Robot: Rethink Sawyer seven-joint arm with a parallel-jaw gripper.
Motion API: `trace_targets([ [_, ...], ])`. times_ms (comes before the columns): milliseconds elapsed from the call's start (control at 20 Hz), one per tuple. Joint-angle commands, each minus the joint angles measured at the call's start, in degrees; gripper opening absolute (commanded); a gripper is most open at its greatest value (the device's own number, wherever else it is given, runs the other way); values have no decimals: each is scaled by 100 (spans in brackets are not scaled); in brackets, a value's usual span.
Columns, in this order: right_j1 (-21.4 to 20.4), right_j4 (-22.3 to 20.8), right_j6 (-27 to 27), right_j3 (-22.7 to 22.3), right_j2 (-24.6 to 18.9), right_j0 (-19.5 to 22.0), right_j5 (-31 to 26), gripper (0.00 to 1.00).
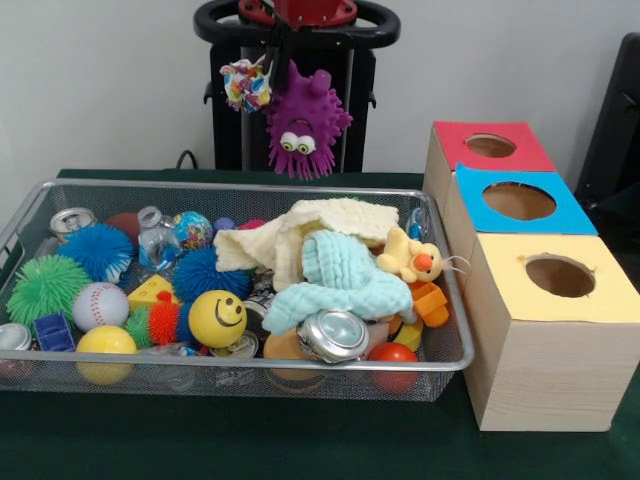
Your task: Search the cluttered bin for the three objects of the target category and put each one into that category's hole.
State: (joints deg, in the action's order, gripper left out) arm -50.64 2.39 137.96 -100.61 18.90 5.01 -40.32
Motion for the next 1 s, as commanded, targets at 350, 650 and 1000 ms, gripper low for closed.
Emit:
trace_targets([
  [350, 215, 202, 572, 62, -440, 181, 403, 0],
  [650, 266, 154, 579, 113, -415, 156, 485, 0],
  [1000, 275, 129, 533, 151, -400, 177, 590, 0],
])
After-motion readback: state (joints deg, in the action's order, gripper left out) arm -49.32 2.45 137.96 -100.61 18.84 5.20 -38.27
